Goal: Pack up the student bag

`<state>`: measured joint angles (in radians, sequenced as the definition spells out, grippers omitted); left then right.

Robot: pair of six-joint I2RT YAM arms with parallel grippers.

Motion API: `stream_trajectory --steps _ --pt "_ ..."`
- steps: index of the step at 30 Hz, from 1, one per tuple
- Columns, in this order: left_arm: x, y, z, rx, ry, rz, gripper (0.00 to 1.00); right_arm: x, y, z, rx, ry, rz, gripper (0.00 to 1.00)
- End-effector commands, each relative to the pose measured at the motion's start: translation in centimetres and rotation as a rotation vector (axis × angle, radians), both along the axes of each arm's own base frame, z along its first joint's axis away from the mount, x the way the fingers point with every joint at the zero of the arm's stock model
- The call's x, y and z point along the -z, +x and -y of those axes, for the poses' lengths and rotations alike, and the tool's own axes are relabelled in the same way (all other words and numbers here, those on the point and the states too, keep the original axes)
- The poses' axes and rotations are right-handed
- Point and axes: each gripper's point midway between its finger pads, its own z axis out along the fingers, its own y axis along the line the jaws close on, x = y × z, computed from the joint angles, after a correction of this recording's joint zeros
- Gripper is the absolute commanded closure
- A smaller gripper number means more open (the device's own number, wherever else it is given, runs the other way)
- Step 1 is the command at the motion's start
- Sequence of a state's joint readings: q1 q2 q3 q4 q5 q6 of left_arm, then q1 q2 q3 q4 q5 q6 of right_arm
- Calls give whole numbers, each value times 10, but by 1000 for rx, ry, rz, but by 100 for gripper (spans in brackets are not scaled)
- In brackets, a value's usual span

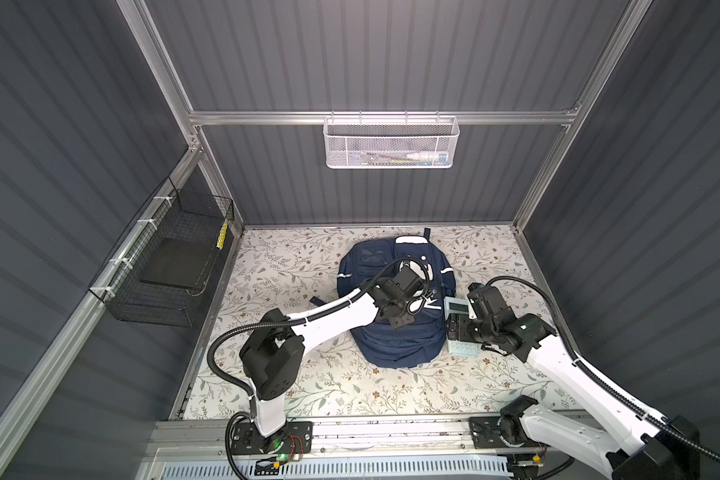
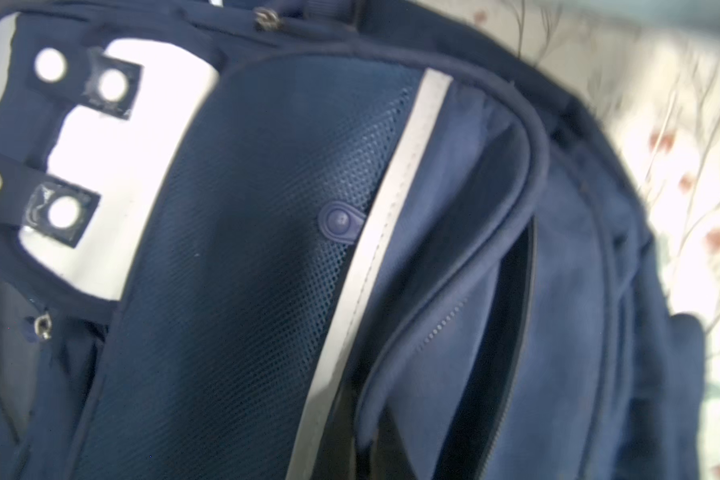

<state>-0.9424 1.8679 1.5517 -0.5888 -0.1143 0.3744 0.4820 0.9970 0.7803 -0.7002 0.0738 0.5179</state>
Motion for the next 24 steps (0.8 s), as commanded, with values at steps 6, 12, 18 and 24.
stream_trajectory --steps 6,12,18,24 --pt "-65 17 84 -396 -426 -397 100 -9 6 1 83 104 -16 21" --pt "-78 16 83 -460 -472 -415 100 -6 50 2 135 155 -37 22" --pt "-81 0 88 -466 -590 -524 100 -12 103 -8 183 213 -13 22" --pt "-127 10 99 -447 -729 -512 100 -21 136 -37 212 364 15 17"
